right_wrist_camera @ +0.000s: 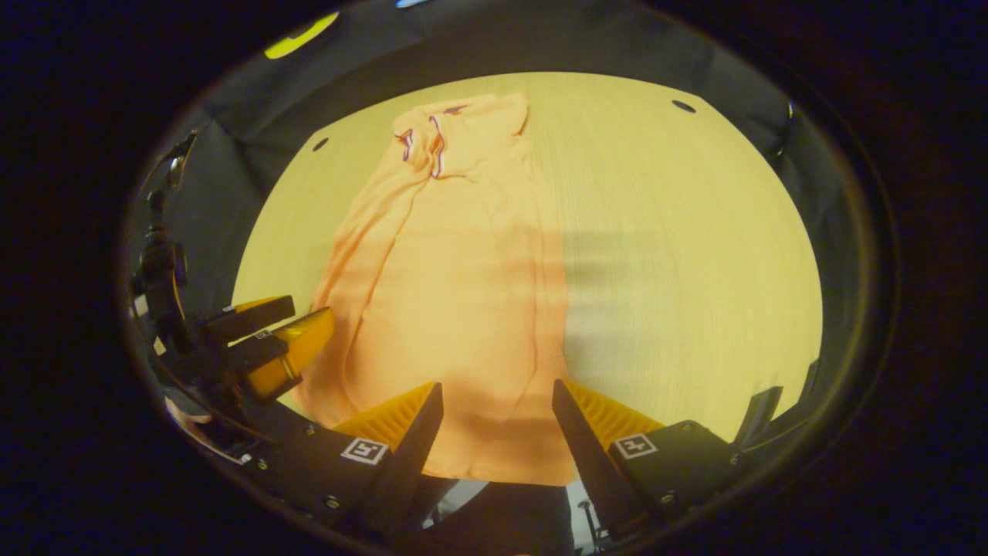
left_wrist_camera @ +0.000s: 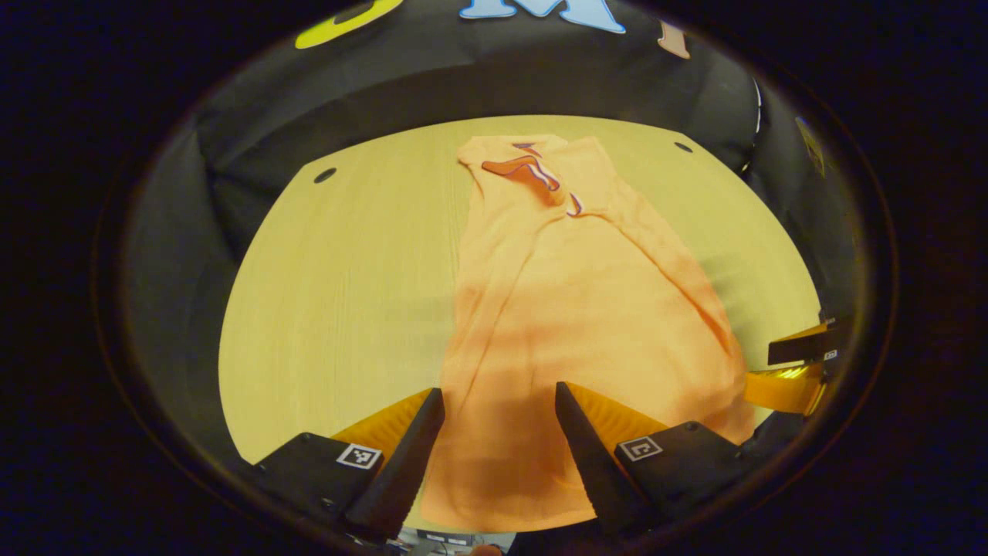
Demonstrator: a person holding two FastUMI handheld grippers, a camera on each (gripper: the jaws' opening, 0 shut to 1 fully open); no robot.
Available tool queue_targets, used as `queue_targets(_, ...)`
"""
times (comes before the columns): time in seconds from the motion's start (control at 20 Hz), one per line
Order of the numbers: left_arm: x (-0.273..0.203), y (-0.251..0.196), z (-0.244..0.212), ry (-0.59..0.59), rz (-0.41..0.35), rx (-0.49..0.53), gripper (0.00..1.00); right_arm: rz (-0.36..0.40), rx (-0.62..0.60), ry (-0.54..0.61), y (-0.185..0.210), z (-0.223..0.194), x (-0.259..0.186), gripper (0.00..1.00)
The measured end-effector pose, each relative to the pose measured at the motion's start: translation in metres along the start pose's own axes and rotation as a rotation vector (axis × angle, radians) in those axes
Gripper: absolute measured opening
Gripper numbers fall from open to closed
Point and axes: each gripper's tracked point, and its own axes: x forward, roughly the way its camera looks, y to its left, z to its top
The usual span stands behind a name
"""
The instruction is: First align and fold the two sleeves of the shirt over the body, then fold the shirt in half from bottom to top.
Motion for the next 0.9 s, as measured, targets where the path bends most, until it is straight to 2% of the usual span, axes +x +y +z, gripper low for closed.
queue_targets(0.15, -0.013, 0.003, -0.031, 0.079, 0.012, 0.019, 0.96, -0.037, -0.015, 0.082, -0.003, -0.008, 0.011, 0.93)
queue_targets(0.2, -0.017, 0.004, -0.041, 0.103, 0.016, 0.031, 1.00, -0.050, -0.017, 0.108, -0.002, -0.007, 0.013, 0.93)
queue_targets(0.25, -0.021, 0.004, -0.050, 0.125, 0.018, 0.040, 1.00, -0.060, -0.020, 0.134, -0.002, -0.007, 0.015, 0.93)
queue_targets(0.3, -0.026, 0.004, -0.058, 0.149, 0.021, 0.045, 0.96, -0.067, -0.025, 0.160, -0.001, -0.006, 0.016, 0.93)
queue_targets(0.4, -0.035, 0.004, -0.073, 0.187, 0.027, 0.043, 0.96, -0.082, -0.031, 0.192, -0.001, -0.003, 0.017, 0.93)
queue_targets(0.5, -0.019, 0.004, -0.087, 0.217, 0.029, 0.032, 0.98, -0.101, -0.043, 0.211, -0.001, -0.009, 0.022, 0.93)
queue_targets(0.55, -0.027, 0.001, -0.079, 0.210, 0.022, 0.023, 1.00, -0.112, -0.051, 0.222, 0.000, -0.011, 0.025, 0.93)
queue_targets(0.65, -0.028, 0.000, -0.079, 0.217, 0.021, 0.028, 0.93, -0.132, -0.062, 0.219, -0.002, -0.013, 0.027, 0.93)
queue_targets(0.7, -0.028, 0.000, -0.078, 0.220, 0.018, 0.027, 0.96, -0.144, -0.062, 0.224, -0.003, -0.014, 0.028, 0.93)
queue_targets(0.75, -0.027, -0.003, -0.079, 0.229, 0.013, 0.012, 0.95, -0.161, -0.065, 0.226, -0.004, -0.013, 0.028, 0.93)
queue_targets(0.9, -0.026, -0.004, -0.079, 0.230, -0.022, -0.009, 0.92, -0.192, -0.081, 0.246, -0.005, -0.013, 0.029, 0.98)
